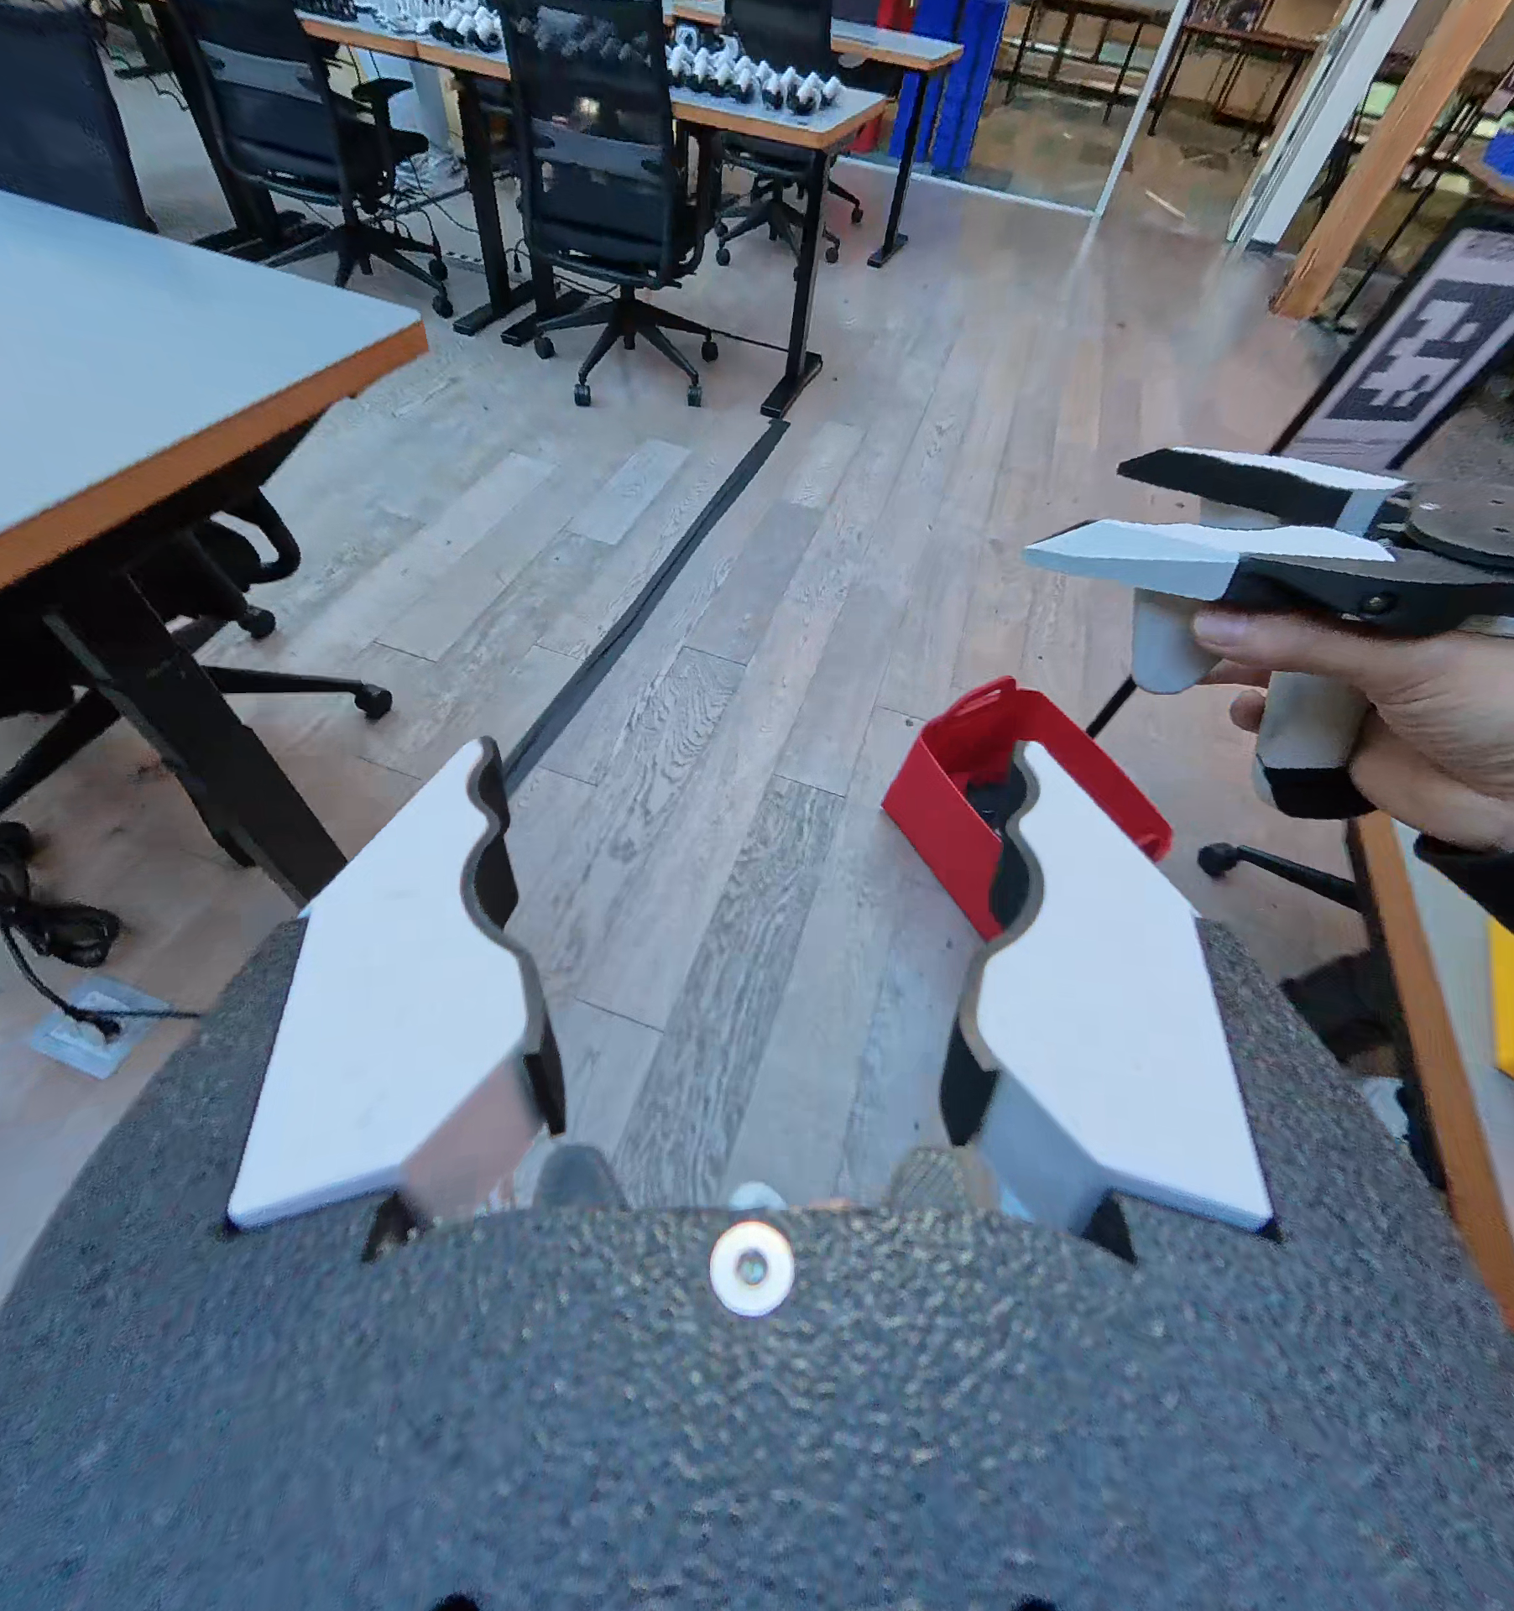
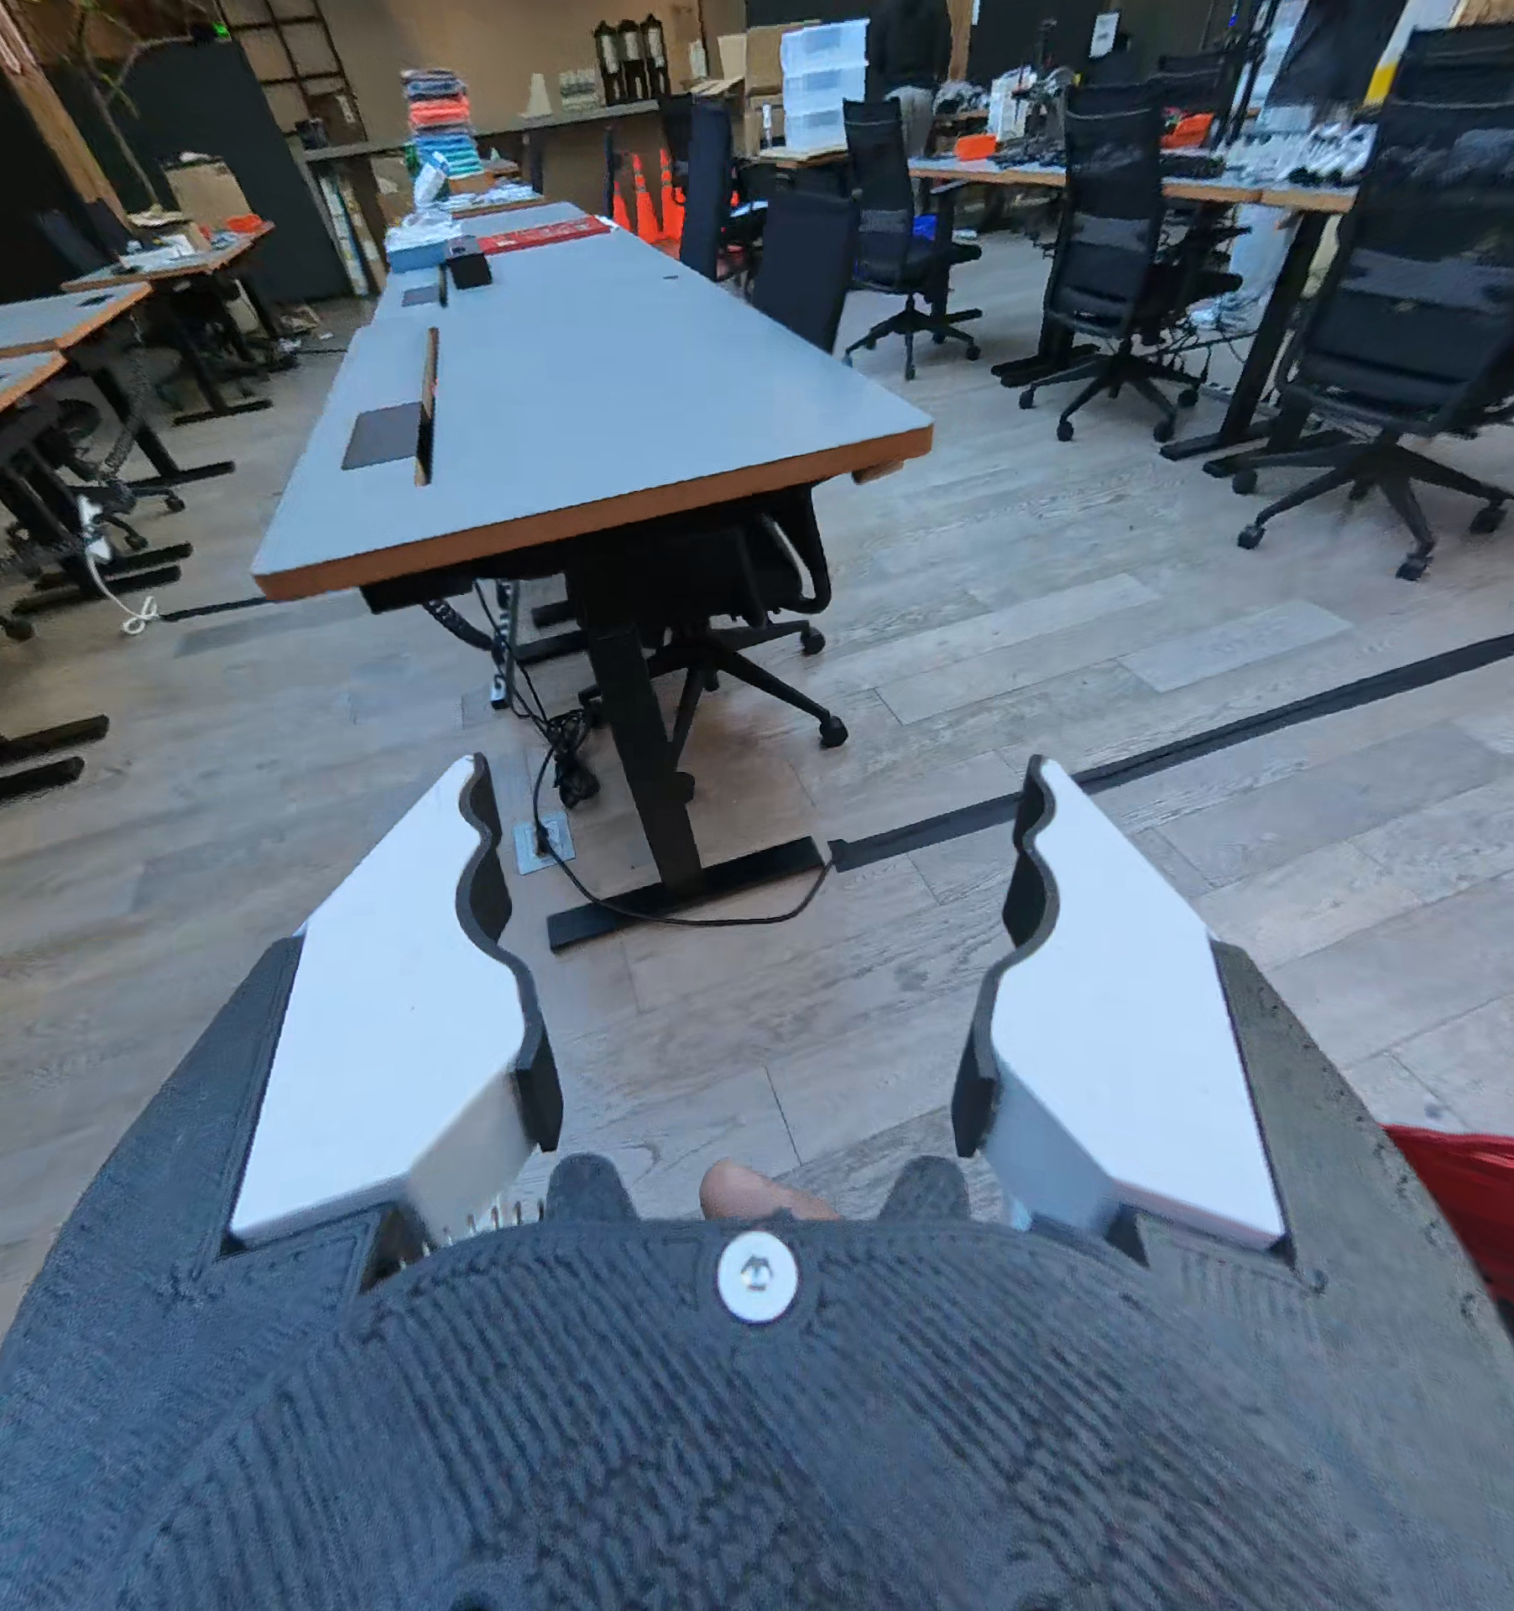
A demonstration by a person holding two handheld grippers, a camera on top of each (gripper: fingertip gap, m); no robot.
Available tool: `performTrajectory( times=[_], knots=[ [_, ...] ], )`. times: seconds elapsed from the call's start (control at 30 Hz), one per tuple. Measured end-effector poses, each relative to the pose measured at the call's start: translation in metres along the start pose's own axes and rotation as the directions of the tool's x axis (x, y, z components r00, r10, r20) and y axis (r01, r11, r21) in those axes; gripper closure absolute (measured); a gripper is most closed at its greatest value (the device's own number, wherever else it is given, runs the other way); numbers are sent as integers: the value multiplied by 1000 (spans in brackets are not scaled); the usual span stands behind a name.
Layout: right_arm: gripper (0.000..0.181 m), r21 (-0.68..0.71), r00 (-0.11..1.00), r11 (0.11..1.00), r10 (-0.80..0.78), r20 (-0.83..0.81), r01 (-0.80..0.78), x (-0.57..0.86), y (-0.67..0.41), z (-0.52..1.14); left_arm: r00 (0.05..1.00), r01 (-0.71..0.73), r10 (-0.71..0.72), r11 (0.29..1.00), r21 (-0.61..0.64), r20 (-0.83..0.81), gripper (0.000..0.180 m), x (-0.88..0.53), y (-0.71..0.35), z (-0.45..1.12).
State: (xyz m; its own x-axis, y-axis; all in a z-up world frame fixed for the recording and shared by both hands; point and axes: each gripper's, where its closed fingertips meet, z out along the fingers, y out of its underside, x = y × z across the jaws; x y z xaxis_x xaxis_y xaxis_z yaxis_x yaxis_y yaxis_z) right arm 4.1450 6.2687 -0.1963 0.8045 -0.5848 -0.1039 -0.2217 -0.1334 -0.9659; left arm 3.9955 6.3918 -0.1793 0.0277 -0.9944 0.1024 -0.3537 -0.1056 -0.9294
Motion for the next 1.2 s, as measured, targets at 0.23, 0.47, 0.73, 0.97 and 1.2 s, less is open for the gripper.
performTrajectory(
  times=[0.23, 0.47, 0.73, 0.97, 1.2],
  knots=[
    [66, -9, 997, 997, -78, 2, 78, 97, -82, 173, 994, -56, 57, 998, 15, -95, 74, -98, -129, 223],
    [67, 23, 977, 986, -160, -142, 165, 289, -155, 370, 973, -86, 97, 994, 62, -209, 73, -179, -215, 508],
    [81, -72, 960, 978, -205, -191, 195, 459, -247, 630, 907, -80, 131, 987, 142, -401, 89, -273, -377, 805],
    [88, -269, 947, 952, -215, -239, 149, 645, -250, 790, 928, 84, -1, 975, 206, -373, 108, -369, -475, 1002],
    [95, -194, 939, 970, -196, -281, 144, 810, -289, 1065, 996, -37, 54, 976, 213, -74, 111, -556, -531, 1213]
  ],
)
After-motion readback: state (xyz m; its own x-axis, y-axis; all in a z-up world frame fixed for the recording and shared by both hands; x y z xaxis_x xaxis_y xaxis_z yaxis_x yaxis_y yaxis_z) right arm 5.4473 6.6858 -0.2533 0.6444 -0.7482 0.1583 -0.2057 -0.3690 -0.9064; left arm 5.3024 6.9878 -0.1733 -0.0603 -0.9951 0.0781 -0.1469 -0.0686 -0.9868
